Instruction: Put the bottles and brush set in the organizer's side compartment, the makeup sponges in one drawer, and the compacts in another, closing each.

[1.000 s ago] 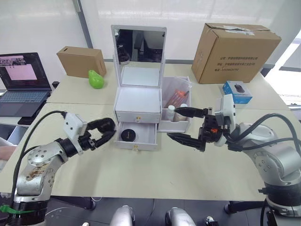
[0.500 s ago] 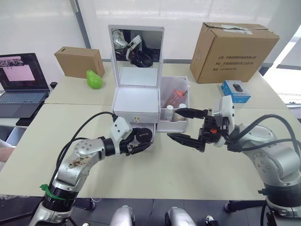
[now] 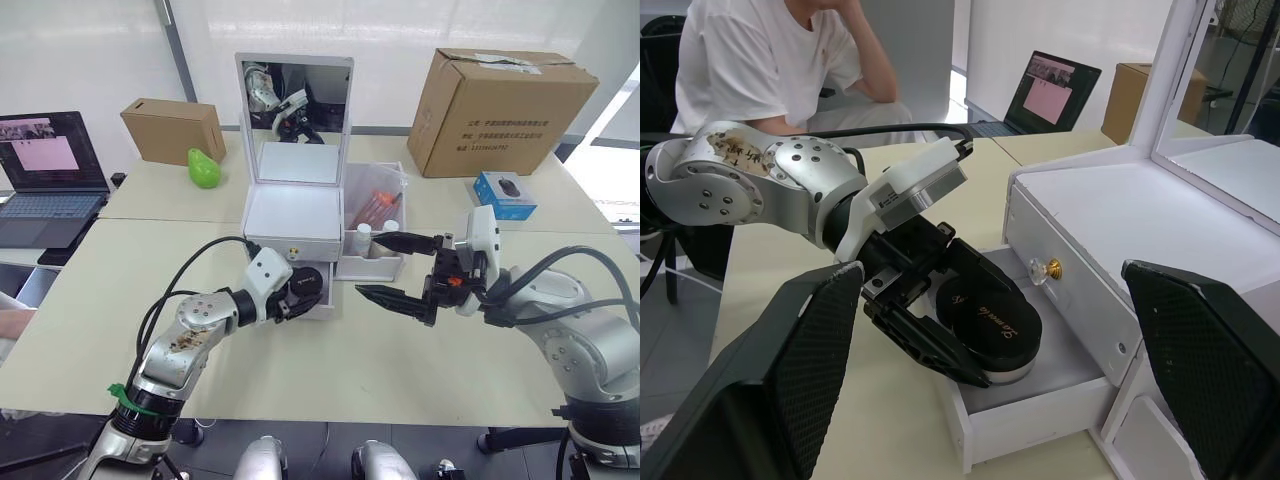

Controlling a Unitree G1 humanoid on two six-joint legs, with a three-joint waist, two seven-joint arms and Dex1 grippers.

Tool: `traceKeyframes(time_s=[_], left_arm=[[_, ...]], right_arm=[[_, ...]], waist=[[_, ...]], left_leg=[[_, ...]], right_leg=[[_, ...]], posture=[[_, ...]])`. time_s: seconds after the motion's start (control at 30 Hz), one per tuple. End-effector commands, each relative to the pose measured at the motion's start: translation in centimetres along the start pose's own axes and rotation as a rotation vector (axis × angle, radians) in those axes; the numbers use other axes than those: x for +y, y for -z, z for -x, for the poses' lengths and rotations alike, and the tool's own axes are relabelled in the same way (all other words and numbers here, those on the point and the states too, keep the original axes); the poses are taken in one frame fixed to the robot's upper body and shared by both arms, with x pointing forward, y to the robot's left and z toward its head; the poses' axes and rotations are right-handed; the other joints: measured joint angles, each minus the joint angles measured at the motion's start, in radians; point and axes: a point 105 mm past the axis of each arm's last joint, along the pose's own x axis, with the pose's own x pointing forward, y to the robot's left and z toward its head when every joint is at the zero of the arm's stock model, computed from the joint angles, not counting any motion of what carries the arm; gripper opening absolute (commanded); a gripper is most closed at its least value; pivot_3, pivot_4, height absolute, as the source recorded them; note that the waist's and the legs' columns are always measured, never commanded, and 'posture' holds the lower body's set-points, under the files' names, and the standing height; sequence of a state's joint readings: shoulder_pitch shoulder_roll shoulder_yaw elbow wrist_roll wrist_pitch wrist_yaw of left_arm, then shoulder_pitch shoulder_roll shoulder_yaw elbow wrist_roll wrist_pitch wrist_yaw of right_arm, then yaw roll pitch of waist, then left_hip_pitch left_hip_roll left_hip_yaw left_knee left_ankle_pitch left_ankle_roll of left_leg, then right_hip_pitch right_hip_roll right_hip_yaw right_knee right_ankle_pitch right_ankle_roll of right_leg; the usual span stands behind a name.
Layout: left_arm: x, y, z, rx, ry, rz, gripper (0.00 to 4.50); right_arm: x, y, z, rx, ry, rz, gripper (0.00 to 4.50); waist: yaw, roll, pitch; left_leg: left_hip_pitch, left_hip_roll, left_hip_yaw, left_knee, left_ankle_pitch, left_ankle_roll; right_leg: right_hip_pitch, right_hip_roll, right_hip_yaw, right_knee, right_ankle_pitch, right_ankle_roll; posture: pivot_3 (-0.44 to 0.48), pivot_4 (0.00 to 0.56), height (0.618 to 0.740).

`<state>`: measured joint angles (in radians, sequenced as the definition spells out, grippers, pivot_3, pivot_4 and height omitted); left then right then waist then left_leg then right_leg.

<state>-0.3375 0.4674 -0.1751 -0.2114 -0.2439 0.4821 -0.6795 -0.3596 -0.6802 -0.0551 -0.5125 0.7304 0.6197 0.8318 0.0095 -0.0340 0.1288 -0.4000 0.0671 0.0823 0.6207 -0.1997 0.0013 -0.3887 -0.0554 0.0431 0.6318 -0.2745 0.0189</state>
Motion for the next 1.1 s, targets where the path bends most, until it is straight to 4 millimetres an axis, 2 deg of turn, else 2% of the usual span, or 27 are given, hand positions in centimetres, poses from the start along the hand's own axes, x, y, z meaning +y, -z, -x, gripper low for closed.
traceKeyframes(time_s=[0.03,0.07,0.23,0.37,0.5,0.57,0.7,0.83,0.9,1.0,1.1], left_arm=[[0.2,-1.3,0.0,-0.045,-0.012,-0.024,4.22],[0.2,-1.3,0.0,-0.046,-0.011,-0.021,4.48],[0.3,-1.3,0.4,-0.049,-0.008,-0.002,4.48],[0.4,-1.5,2.1,-0.058,0.013,0.027,4.48],[0.1,-1.8,6.6,-0.099,0.111,0.112,4.48],[1.0,-1.8,9.1,-0.098,0.109,0.138,4.48],[4.8,-1.5,13.4,-0.065,-0.024,0.136,4.48],[9.4,0.5,18.8,0.054,-0.225,0.097,4.48],[11.1,1.6,21.3,0.094,-0.307,0.096,4.48],[12.6,3.3,24.1,0.151,-0.394,0.099,4.48],[13.4,4.7,26.1,0.190,-0.451,0.105,4.48]], right_arm=[[0.3,-1.1,0.3,-0.028,-0.003,0.032,4.50],[0.3,-1.1,0.3,-0.028,-0.003,0.032,4.50],[0.2,-1.1,0.5,-0.027,0.003,0.030,4.50],[0.1,-1.1,0.8,-0.023,0.014,0.030,4.50],[-0.6,-1.0,2.6,0.000,0.073,0.031,4.50],[-1.1,-0.7,3.9,0.018,0.113,0.027,4.50],[-2.1,0.4,7.1,0.062,0.216,0.004,4.50],[-2.8,3.1,11.6,0.158,0.348,-0.045,4.50],[-2.9,4.6,13.7,0.199,0.413,-0.068,4.50],[-2.9,6.4,16.3,0.245,0.488,-0.092,4.50],[-3.0,7.3,18.0,0.244,0.548,-0.110,4.50]], waist=[[0.000,0.000,0.000],[-0.001,0.000,0.000],[0.000,0.000,0.000],[-0.002,0.000,0.000],[-0.011,0.000,0.000],[-0.012,0.001,0.000],[-0.002,0.001,0.001],[0.002,0.001,0.001],[0.001,0.001,0.001],[0.001,0.001,0.001],[0.000,0.001,0.001]], left_leg=[[0.000,0.000,0.000,0.000,0.000,0.000],[0.000,0.000,0.000,0.000,0.000,0.000],[0.000,0.000,0.000,0.000,0.000,0.000],[0.000,0.001,0.000,0.000,0.000,0.000],[0.000,0.002,0.000,0.000,0.000,0.000],[0.000,0.002,0.000,-0.001,0.000,0.000],[0.001,0.001,0.000,-0.001,0.000,0.000],[0.001,0.000,0.002,-0.001,0.000,0.000],[0.001,0.000,0.002,-0.001,0.000,0.000],[0.002,0.001,0.003,-0.002,0.000,0.000],[0.002,0.002,0.004,-0.004,0.000,0.000]], right_leg=[[0.000,0.000,0.000,0.000,0.000,0.000],[0.000,0.000,0.000,0.000,0.000,0.000],[0.000,0.000,0.000,0.000,0.000,0.000],[0.000,0.000,0.000,0.000,0.000,0.000],[0.000,0.000,0.000,0.000,0.000,0.000],[-0.001,0.000,0.000,0.000,0.000,-0.001],[0.000,-0.001,-0.001,-0.001,-0.001,-0.001],[0.000,-0.003,-0.001,-0.002,-0.004,-0.005],[0.000,-0.003,-0.002,-0.002,-0.004,-0.006],[-0.001,-0.004,-0.002,-0.002,-0.004,-0.007],[-0.002,-0.004,-0.002,-0.002,-0.005,-0.008]], posture=[[0.000,0.150,0.740],[0.000,0.150,0.740],[0.000,0.150,0.740],[0.000,0.150,0.740],[0.000,0.150,0.740],[0.000,0.150,0.740],[0.000,0.150,0.740],[0.000,0.150,0.740],[0.000,0.150,0.740],[0.000,0.150,0.740],[0.000,0.150,0.740]])
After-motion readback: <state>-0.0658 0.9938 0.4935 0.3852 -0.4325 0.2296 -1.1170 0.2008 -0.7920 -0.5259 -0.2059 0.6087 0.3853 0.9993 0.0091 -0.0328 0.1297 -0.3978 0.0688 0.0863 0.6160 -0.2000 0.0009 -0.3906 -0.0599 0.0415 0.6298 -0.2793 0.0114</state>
